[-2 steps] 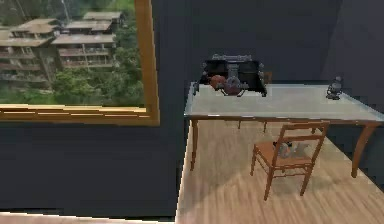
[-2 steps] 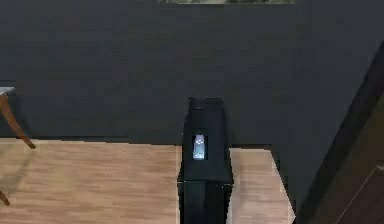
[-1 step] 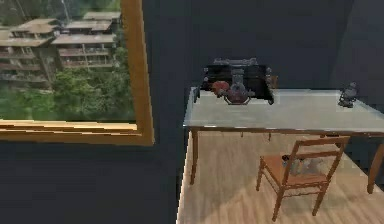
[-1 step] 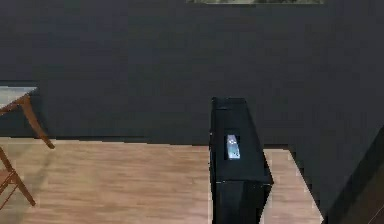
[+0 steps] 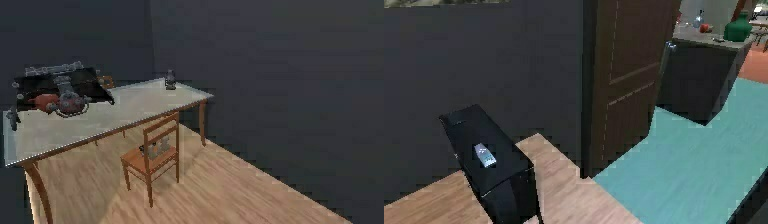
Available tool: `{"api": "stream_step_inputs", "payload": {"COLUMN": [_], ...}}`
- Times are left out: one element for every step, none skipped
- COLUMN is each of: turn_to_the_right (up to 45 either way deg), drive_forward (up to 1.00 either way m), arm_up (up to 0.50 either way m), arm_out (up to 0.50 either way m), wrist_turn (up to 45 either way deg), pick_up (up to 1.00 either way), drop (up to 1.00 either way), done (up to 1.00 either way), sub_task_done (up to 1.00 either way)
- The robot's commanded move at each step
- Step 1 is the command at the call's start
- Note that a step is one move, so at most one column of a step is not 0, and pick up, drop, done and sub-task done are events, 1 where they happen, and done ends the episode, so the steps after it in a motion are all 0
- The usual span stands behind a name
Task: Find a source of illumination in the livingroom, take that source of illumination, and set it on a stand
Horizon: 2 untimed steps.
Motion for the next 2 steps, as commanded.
{"api": "stream_step_inputs", "payload": {"turn_to_the_right": [9.0, 0.0], "drive_forward": [0.0, 1.0], "arm_up": [0.0, 0.0], "arm_out": [0.0, 0.0], "wrist_turn": [0.0, 0.0], "pick_up": [0.0, 0.0], "drop": [0.0, 0.0], "done": [0.0, 0.0], "sub_task_done": [0.0, 0.0]}}
